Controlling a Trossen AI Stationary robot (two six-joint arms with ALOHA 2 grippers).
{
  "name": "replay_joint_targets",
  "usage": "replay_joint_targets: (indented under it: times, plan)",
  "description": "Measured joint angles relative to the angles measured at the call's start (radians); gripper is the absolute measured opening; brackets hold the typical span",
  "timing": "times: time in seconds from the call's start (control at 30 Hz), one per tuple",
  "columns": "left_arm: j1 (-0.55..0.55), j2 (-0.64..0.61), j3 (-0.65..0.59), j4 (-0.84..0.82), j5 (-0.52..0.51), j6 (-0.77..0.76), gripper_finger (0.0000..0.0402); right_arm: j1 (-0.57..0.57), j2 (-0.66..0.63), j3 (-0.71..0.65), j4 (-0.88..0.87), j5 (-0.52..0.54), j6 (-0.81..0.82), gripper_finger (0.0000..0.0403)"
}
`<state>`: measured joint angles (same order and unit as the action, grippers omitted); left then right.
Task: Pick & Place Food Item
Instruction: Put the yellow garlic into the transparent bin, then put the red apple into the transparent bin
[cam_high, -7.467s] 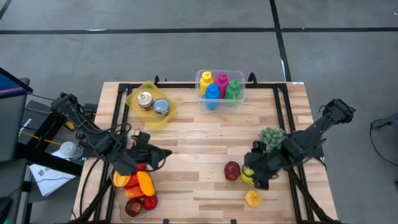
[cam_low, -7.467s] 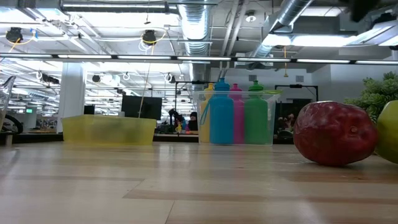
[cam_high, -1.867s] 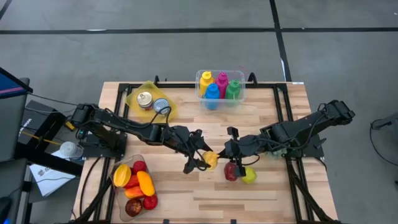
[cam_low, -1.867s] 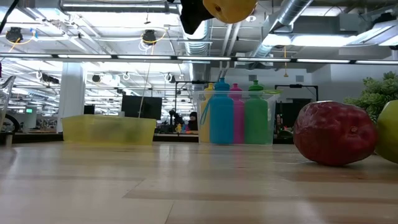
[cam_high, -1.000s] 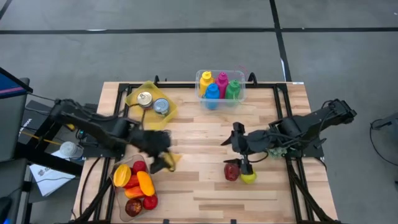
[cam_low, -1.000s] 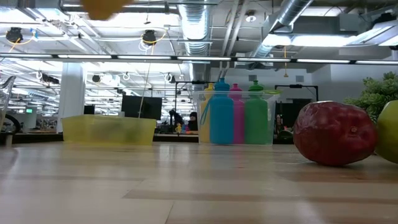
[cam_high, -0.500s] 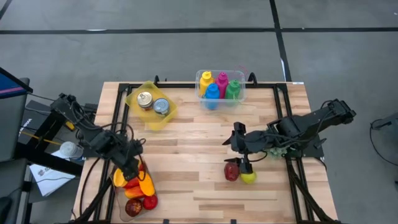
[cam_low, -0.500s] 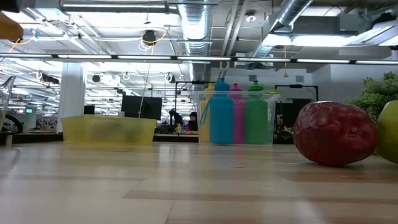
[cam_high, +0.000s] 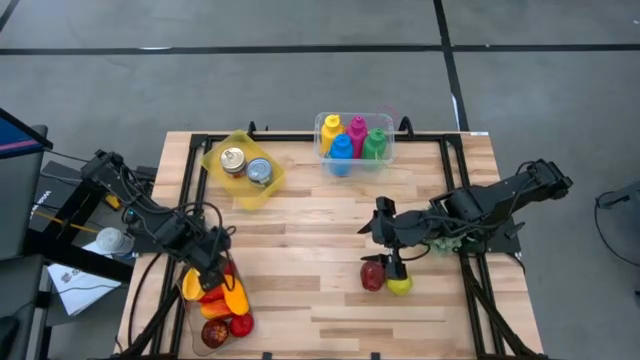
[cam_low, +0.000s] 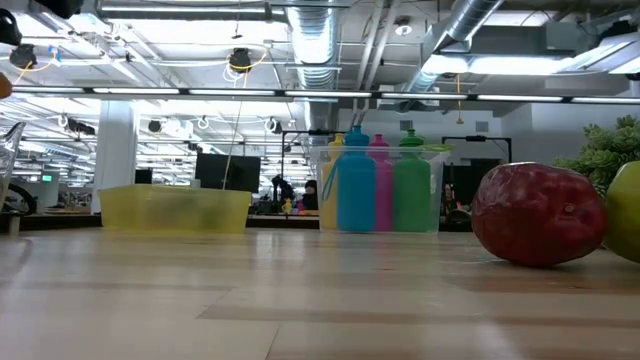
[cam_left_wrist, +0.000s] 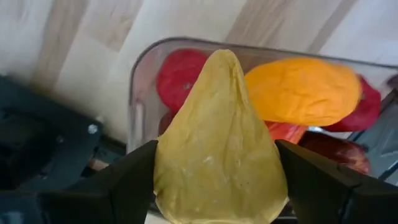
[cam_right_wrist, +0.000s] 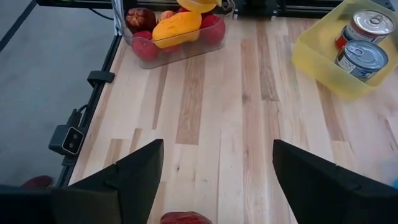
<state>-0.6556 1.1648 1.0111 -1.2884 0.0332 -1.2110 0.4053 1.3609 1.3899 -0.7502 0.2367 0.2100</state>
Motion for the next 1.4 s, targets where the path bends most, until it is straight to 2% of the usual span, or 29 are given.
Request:
replay_joint_targets:
  times: [0.5, 0.83, 1.0, 1.17, 1.4]
  plan:
    - [0.010, 0.000, 0.000, 0.006, 0.000, -0.041, 0.0343, 0.000, 0.000, 0.000, 0.000, -0.004, 0.000, 0.0291]
    - [0.010, 0.000, 0.000, 0.008, 0.025, -0.153, 0.0346, 0.001, 0.000, 0.000, 0.000, -0.004, 0.006, 0.0291]
    - [0.010, 0.000, 0.000, 0.047, 0.025, -0.210, 0.0341, 0.007, 0.000, -0.005, -0.056, -0.005, 0.099, 0.0291]
    - [0.010, -0.001, 0.000, 0.128, 0.025, -0.212, 0.0340, 0.024, 0.021, -0.088, -0.132, -0.030, 0.219, 0.0291]
    - [0.010, -0.011, 0.000, 0.258, 0.026, -0.212, 0.0340, 0.059, 0.030, -0.255, -0.128, -0.088, 0.307, 0.0291]
